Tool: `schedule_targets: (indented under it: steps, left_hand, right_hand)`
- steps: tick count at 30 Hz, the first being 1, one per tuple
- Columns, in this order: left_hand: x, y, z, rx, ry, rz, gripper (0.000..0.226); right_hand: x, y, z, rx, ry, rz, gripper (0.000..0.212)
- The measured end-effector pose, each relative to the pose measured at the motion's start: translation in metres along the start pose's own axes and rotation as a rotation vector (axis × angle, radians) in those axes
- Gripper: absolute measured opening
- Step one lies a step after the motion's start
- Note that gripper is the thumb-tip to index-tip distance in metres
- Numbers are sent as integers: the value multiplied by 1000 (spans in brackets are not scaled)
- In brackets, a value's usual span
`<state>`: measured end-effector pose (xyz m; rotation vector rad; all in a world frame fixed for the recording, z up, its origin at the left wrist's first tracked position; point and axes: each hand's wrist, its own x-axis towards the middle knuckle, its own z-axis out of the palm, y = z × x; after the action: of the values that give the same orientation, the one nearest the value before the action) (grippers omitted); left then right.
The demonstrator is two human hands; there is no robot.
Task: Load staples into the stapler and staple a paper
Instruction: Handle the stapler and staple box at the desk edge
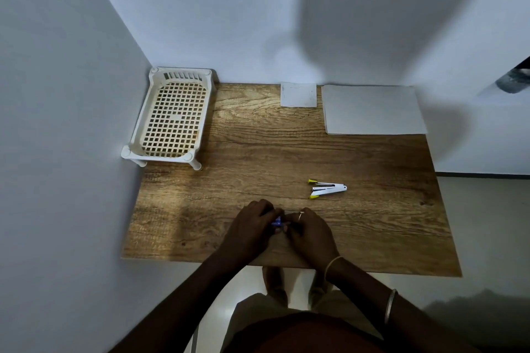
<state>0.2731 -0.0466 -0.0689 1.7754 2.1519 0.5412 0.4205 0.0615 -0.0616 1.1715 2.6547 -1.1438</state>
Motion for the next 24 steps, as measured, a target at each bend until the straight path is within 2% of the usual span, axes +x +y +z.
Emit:
schedule_targets:
  steps: [5,11,24]
  left_hand:
    - [1,3,-2,12,-28,-7,49]
    - [5,5,-4,42,-72,-28,44]
    - [9,6,-2,28,-93,-58,36]
  right_hand:
    - [2,5,-4,-30,5,-5,26]
    - [0,6,1,-26,94,31,12]
    - [3,7,3,-30,123,21,13]
